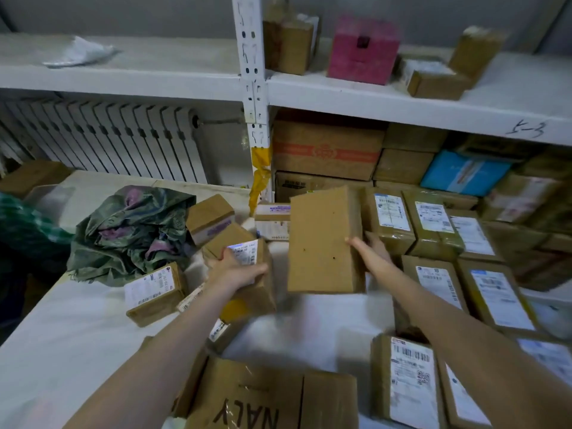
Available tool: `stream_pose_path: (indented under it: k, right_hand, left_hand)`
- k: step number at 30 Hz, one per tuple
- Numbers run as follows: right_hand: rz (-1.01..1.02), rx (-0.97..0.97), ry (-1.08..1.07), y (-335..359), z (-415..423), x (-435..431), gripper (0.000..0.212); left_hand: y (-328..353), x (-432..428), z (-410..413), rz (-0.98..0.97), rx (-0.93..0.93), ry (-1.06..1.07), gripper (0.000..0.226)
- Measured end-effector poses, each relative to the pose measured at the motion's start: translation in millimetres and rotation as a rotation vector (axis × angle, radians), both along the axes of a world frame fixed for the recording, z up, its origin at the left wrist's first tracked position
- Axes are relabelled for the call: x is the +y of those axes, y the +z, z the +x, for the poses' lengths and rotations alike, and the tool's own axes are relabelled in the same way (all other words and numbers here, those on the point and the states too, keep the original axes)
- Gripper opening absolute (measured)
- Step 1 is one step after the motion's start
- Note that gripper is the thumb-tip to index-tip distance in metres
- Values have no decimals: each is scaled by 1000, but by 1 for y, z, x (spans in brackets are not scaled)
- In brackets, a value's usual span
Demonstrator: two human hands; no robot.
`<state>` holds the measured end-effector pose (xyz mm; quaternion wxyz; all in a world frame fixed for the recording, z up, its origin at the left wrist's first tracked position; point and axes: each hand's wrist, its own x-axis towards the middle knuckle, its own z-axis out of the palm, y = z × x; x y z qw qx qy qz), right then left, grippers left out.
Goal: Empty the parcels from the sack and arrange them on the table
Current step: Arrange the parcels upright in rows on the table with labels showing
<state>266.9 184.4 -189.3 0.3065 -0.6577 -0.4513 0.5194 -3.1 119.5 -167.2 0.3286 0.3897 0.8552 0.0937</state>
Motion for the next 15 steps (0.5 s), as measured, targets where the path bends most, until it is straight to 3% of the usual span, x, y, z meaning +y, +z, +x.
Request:
stream_pose_path:
  k: [4,6,10,11,12,15]
  right_hand:
    - [-132,441,-156,28,29,-28,47]
    - [-180,576,-187,37,33,-41,48]
    - [-266,770,-226,34,44,-57,49]
    - [-275,798,-238,29,45,-59,50]
    - [-275,827,-245,24,48,-61,50]
    - [-255,874,-221,18,51,-62,51]
  left_hand:
    - [-2,9,22,95,108,-118,102]
    - [-3,13,34,100,193,-235,102]
    - [-5,22,54,336,256,-351,65]
    - [-2,22,60,409,140,-316,64]
    - [5,20,68,457,-98,-256,65]
    - [34,5,89,173,-1098,12,72]
